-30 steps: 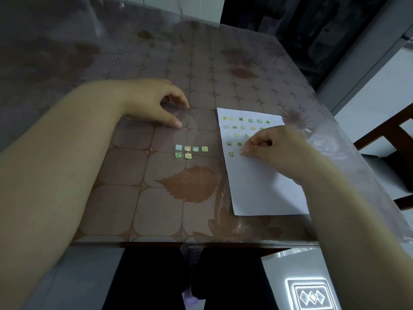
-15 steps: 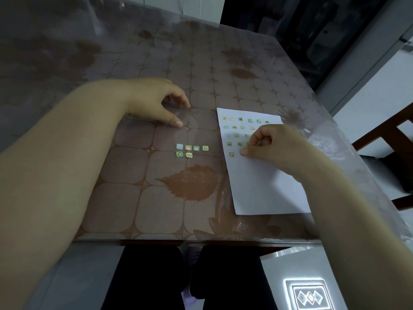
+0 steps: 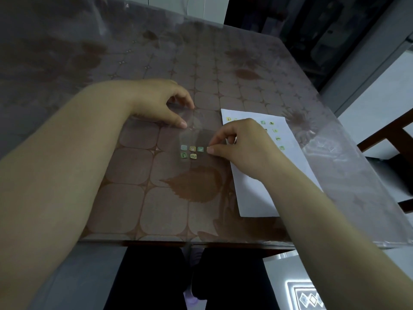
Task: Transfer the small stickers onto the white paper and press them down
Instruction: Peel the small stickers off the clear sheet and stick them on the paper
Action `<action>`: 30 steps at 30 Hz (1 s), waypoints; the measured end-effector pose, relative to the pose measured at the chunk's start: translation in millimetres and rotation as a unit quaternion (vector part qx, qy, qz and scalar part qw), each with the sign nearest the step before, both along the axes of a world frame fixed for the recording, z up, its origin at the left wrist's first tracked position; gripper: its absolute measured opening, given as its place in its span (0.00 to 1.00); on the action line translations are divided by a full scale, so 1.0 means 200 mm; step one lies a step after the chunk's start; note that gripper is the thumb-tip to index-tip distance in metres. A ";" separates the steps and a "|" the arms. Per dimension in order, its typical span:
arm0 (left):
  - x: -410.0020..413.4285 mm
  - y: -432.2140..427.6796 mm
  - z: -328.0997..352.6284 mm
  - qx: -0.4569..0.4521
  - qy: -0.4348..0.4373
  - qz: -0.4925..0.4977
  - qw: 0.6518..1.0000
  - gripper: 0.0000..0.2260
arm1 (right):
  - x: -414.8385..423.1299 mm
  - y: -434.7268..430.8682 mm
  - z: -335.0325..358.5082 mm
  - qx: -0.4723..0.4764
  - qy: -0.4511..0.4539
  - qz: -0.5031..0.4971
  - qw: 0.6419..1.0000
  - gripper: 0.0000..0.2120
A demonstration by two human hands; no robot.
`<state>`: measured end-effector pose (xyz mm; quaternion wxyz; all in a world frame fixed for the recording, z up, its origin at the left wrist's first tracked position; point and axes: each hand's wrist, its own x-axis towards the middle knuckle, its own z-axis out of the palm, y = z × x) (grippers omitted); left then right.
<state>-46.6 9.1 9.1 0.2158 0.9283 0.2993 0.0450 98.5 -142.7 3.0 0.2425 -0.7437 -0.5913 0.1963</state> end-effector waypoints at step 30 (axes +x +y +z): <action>0.00 0.00 -0.01 -0.006 -0.011 0.006 1.000 0.20 | 0.31 -0.16 0.03 -0.053 0.073 -0.095 0.991 0.02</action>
